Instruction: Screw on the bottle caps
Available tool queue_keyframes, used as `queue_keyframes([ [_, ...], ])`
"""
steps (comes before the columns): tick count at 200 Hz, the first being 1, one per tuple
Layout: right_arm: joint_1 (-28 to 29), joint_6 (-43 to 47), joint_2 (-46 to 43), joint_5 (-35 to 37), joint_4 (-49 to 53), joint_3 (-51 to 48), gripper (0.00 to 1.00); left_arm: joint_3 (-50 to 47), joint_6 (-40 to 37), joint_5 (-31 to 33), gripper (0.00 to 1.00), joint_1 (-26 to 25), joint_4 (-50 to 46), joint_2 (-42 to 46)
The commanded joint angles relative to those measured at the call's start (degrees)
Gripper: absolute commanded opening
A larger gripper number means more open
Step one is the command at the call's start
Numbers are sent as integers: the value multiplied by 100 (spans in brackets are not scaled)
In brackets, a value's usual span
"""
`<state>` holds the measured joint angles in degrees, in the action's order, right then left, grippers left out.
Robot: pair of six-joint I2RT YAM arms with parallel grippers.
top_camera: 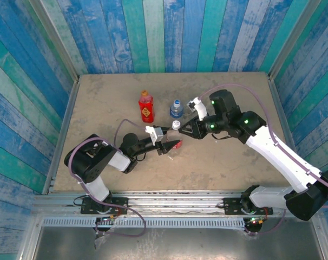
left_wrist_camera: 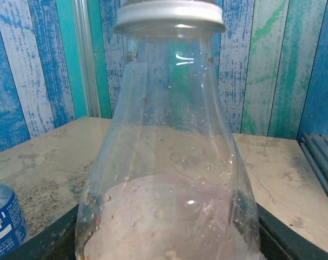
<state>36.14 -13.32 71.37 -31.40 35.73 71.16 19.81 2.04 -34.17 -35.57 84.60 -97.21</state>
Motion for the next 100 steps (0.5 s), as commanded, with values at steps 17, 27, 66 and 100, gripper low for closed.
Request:
queue_keyframes([
  [17,-314,-89,260,137,-347,274,35,-94,-248,157,62,40,-826,-49],
  [27,-327,-58,432,5,-320,409,34,-84,-240,152,62,34,-823,-66],
  [66,-327,116,873,-628,6,687,26,-88,-240,180,62,40,-844,-36],
  [100,-279,80,638,-947,71,224,21,-63,-239,170,62,41,-892,-37],
])
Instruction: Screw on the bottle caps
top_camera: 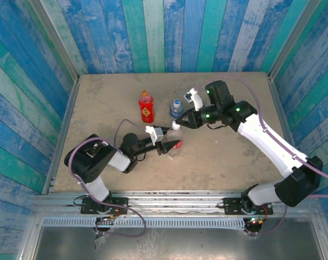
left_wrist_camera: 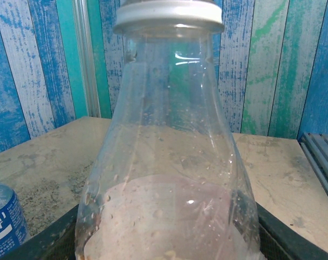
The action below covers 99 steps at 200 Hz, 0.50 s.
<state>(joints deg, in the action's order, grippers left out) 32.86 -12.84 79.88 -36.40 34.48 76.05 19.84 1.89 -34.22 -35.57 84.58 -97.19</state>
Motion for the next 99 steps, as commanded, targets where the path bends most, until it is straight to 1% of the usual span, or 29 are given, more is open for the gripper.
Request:
queue_keyframes([
  [1,56,30,-224,-451,197,-279,21,-67,-224,172,62,41,-890,-43],
  [12,105,-22,-389,-464,153,-459,18,-67,-209,180,62,36,-866,-69],
  [24,106,-107,-560,-520,48,-622,17,-52,-194,181,62,33,-829,-105],
  [26,238,-123,-585,-524,32,-645,17,-57,-190,181,62,37,-820,-105],
  [33,311,-148,-650,-575,1,-717,16,-64,-188,187,62,42,-811,-107],
  [50,379,-149,-775,-651,-1,-760,16,-63,-189,170,62,34,-825,-92],
  [58,379,-135,-849,-543,-24,-749,17,-59,-193,177,62,40,-836,-75],
  [72,375,-72,-953,-106,-48,-695,17,-61,-207,170,62,33,-864,-55],
  [88,288,-71,-996,293,-156,-638,23,-59,-222,171,62,37,-868,-42],
  [99,191,-103,-954,525,-244,-572,30,-72,-218,163,62,33,-852,-65],
])
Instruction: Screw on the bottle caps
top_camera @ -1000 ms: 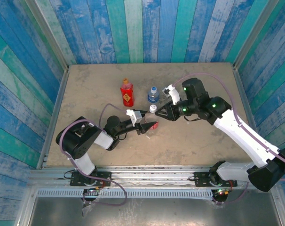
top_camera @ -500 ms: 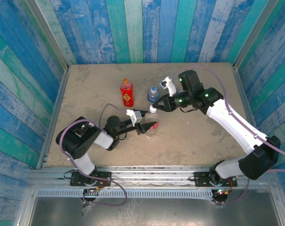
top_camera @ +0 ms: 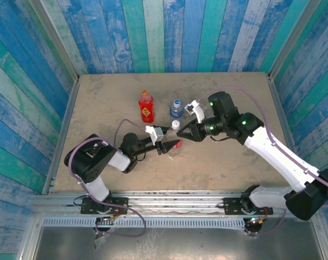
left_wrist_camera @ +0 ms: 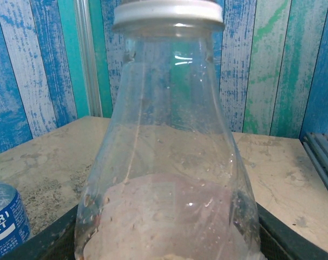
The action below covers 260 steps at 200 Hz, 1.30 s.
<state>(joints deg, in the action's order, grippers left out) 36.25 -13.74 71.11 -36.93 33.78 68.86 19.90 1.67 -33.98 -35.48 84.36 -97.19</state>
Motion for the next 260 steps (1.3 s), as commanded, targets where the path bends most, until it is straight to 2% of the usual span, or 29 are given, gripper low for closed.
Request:
queue_keyframes([
  [1,-150,-14,-70,593,-181,155,30,-76,-195,138,62,24,-827,-65],
  [13,-281,-8,62,768,-229,259,36,-86,-185,128,62,24,-798,-72],
  [32,-400,69,394,654,-206,524,36,-88,-167,125,62,29,-757,-99],
  [74,-389,259,997,-216,82,954,25,-57,-167,132,62,24,-778,-107],
  [97,-362,301,948,-648,147,742,23,-90,-150,189,62,25,-741,-99],
  [146,-232,275,375,-950,128,139,17,-53,-174,229,62,24,-859,-41],
  [150,-61,282,339,-955,125,136,17,-49,-184,225,62,29,-871,-39],
  [164,-32,276,217,-848,78,145,18,-47,-202,226,62,31,-894,-15],
  [182,-46,297,106,-337,25,197,21,-44,-214,218,62,29,-920,7],
  [208,-153,213,103,159,-187,330,29,-67,-236,216,62,32,-939,42],
  [223,-353,157,191,429,-342,360,37,-72,-237,191,62,28,-939,38],
  [241,-369,282,509,343,-225,631,39,-70,-211,169,62,25,-899,29],
  [260,-373,504,840,152,96,982,35,-72,-237,195,62,24,-924,24],
])
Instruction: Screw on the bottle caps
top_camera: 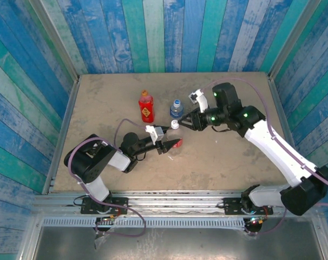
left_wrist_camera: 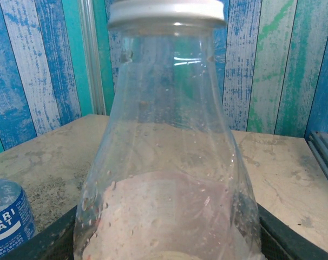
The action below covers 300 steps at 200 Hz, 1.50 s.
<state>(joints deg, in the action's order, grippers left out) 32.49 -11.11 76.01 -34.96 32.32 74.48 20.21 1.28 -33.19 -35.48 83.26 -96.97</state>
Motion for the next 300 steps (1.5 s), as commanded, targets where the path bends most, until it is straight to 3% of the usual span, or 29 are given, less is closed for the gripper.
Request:
queue_keyframes([
  [1,7,250,365,-54,250,433,35,-104,-198,118,62,29,-818,3],
  [31,33,340,582,-430,380,475,29,-88,-196,102,62,26,-810,8],
  [74,121,214,245,-705,370,17,16,-105,-180,107,62,24,-785,20],
  [126,537,361,-376,-810,363,-443,20,-82,-256,38,63,27,-824,49],
  [149,534,694,-605,-257,444,-419,26,-139,-549,108,64,25,-987,215],
  [171,538,1298,-831,227,522,-421,47,-182,-1036,268,65,27,-1398,552],
  [202,630,3019,-1045,791,1168,-237,62,-145,-2129,576,65,-30,-2600,1324],
  [252,1696,5624,-978,2589,1732,-67,69,-59,-3247,762,64,-213,-3970,2047],
  [275,1800,5993,-564,2982,1900,241,67,-78,-3335,636,64,-240,-3994,2111],
  [300,1807,6042,-219,3276,1835,427,56,-85,-3360,582,64,-248,-4016,2120],
])
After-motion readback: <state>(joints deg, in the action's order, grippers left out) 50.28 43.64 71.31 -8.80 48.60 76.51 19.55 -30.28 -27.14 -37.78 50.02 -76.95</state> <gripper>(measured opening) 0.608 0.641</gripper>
